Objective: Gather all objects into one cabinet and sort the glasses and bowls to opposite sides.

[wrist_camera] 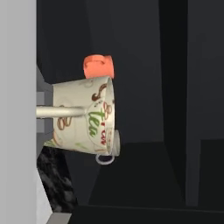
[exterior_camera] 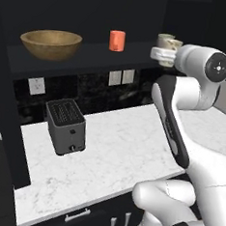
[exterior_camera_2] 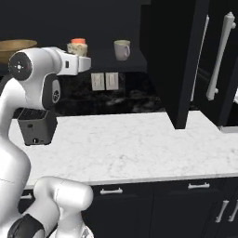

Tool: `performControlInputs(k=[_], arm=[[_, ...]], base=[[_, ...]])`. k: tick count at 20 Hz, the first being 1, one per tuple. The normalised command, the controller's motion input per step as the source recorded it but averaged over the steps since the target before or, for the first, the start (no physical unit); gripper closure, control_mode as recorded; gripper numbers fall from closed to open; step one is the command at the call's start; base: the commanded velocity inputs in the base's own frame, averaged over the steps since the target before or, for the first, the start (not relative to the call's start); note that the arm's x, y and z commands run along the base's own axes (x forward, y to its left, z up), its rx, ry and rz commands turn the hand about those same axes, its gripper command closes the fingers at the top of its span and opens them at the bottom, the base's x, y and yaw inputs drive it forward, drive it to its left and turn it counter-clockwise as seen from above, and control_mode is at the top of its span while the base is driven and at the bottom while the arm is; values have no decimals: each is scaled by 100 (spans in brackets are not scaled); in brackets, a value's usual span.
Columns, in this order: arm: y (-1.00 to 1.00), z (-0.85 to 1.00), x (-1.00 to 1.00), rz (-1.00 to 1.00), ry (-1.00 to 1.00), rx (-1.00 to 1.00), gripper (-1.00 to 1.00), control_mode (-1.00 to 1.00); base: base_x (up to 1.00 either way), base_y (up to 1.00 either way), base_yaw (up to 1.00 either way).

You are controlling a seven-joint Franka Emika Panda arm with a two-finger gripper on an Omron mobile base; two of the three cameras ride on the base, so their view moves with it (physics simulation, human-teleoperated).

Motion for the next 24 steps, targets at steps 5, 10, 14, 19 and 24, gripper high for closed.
performControlInputs(k=[5,10,14,19,24], arm=[[0,-23,65,0,0,0,100,-100],[0,-10,61,0,0,0,100,-100],[0,-12,61,0,0,0,100,-100],[0,-14,52,0,0,0,100,-100],[0,-9,57,0,0,0,100,-100]], base=[[0,0,0],[0,0,0],[0,0,0],[0,0,0],[0,0,0]])
